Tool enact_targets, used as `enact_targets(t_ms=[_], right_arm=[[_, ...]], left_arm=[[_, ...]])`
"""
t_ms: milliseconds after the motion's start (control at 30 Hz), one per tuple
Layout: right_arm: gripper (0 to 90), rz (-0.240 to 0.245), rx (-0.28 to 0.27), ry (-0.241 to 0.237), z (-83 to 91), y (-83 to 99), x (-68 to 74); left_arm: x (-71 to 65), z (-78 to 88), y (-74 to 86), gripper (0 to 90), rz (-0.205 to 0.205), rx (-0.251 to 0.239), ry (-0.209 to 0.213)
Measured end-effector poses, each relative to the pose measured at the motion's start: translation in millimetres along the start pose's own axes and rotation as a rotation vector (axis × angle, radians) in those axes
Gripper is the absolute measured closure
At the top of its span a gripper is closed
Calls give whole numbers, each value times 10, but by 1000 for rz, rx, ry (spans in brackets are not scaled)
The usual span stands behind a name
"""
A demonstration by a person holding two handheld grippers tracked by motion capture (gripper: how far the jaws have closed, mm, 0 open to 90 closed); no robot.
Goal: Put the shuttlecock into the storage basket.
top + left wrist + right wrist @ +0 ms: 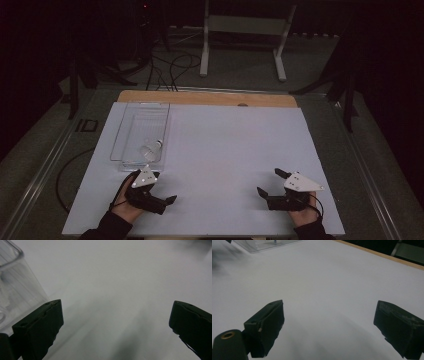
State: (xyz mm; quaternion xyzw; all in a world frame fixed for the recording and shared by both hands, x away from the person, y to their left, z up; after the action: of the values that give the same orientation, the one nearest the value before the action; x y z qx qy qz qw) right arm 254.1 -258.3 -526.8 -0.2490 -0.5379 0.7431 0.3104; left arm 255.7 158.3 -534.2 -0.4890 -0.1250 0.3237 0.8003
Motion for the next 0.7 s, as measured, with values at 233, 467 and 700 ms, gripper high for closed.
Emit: enact_targets(t_ms=[233,467,700], right_arm=[[95,4,1,-6,-7,5,-3],[95,1,4,-13,-20,8,12],[95,0,12,-18,-26,13,17]], left_arm=[[21,37,66,1,15,-14,-56],[51,30,74,1,16,-50,-107],[46,-18,90,1,31,-53,-114]])
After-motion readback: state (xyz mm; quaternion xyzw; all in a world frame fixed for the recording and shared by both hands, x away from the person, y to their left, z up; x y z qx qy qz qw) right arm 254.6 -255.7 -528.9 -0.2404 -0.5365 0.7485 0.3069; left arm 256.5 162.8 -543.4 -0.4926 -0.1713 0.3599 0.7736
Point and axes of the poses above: each handheld gripper's, and its own axes: z roughly backward along the jaws, y roughly out of its underside, x roughly to its left, the point moved 3 cm from there along -z, roughly forward along the jaws, and after that the axes turned 11 degrees about -x, right-handed, at the moved point
